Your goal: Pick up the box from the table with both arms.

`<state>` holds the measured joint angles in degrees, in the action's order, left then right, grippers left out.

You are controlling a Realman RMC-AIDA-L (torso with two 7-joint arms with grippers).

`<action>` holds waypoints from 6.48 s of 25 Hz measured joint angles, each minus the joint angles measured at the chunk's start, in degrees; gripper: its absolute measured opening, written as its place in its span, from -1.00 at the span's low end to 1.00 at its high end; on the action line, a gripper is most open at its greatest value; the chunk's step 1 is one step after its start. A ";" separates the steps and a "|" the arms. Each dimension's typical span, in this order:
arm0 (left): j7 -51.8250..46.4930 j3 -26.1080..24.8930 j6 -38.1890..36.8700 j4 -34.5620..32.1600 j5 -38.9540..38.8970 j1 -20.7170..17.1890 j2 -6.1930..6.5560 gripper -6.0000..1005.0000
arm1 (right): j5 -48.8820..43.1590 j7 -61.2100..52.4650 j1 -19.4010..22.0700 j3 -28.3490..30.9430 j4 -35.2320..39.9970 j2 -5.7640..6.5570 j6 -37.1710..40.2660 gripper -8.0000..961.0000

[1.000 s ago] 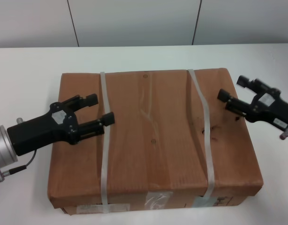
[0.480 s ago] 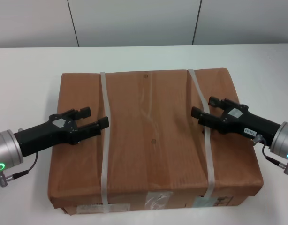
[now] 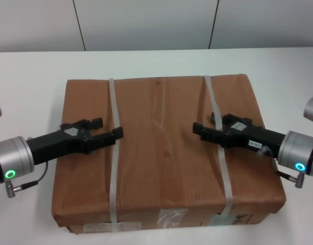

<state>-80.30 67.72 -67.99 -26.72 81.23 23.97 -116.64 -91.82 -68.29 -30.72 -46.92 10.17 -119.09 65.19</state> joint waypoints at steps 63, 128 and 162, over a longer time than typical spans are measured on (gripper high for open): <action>-3.00 1.10 -0.01 5.43 3.82 7.85 -0.88 -0.70 | 3.54 27.89 -3.55 2.39 -10.17 0.00 2.36 -0.62; 6.82 1.10 -18.54 -1.33 -2.16 3.82 -0.42 -0.85 | 3.49 32.89 2.64 9.68 -8.30 -0.02 20.40 -0.92; 7.64 1.10 -18.33 -0.79 -1.72 3.45 -0.43 -0.85 | 3.58 32.96 3.30 11.20 -8.24 0.00 22.67 -0.92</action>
<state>-72.66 68.82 -86.32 -27.51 79.51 27.42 -117.07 -88.25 -35.33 -27.42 -35.72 1.93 -119.09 87.86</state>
